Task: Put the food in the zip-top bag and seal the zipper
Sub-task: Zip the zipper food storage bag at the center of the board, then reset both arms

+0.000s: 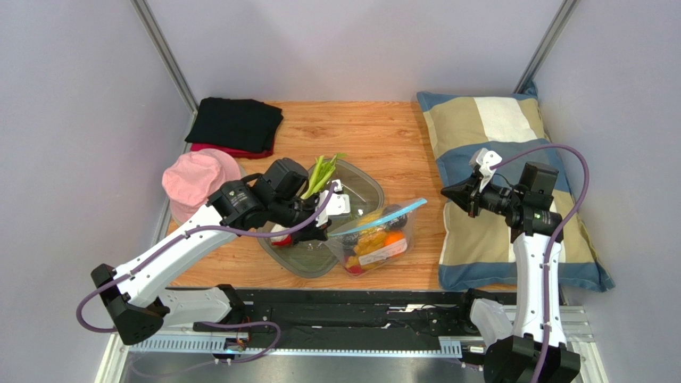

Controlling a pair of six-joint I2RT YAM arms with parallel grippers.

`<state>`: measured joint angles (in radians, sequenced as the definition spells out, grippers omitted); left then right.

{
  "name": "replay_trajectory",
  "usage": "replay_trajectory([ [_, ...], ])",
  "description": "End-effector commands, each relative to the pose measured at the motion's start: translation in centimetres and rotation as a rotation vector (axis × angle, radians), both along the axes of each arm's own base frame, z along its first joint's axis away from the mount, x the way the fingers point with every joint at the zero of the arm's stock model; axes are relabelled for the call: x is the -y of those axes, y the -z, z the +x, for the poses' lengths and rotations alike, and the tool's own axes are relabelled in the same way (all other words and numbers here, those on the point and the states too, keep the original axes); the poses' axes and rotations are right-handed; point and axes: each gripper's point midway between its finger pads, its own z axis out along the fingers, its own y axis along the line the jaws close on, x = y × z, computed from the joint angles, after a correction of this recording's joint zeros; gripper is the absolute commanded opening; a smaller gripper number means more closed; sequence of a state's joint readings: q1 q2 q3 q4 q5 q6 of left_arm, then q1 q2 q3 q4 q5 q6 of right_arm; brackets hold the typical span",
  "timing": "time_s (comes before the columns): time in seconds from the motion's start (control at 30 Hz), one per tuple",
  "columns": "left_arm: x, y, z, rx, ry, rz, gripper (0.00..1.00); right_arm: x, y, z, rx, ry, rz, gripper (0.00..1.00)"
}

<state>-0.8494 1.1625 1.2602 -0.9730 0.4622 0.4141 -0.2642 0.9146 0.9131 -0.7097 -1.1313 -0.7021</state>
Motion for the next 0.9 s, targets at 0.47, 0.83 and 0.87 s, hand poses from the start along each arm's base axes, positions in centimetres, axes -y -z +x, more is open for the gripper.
replay_trajectory([
  [0.47,-0.3,1.0,5.9,-0.270,-0.333,-0.074,0.07,-0.3,-2.0,2.8,-0.065,0.082,0.046,0.87],
  [0.83,-1.5,-3.9,5.8,-0.228,-0.365,-0.300,0.99,0.9,-5.3,5.4,-0.193,0.284,0.173,1.00],
  [0.87,-1.6,-4.9,5.5,-0.210,-0.354,-0.325,0.99,1.0,-5.8,5.4,-0.193,0.299,0.184,1.00],
])
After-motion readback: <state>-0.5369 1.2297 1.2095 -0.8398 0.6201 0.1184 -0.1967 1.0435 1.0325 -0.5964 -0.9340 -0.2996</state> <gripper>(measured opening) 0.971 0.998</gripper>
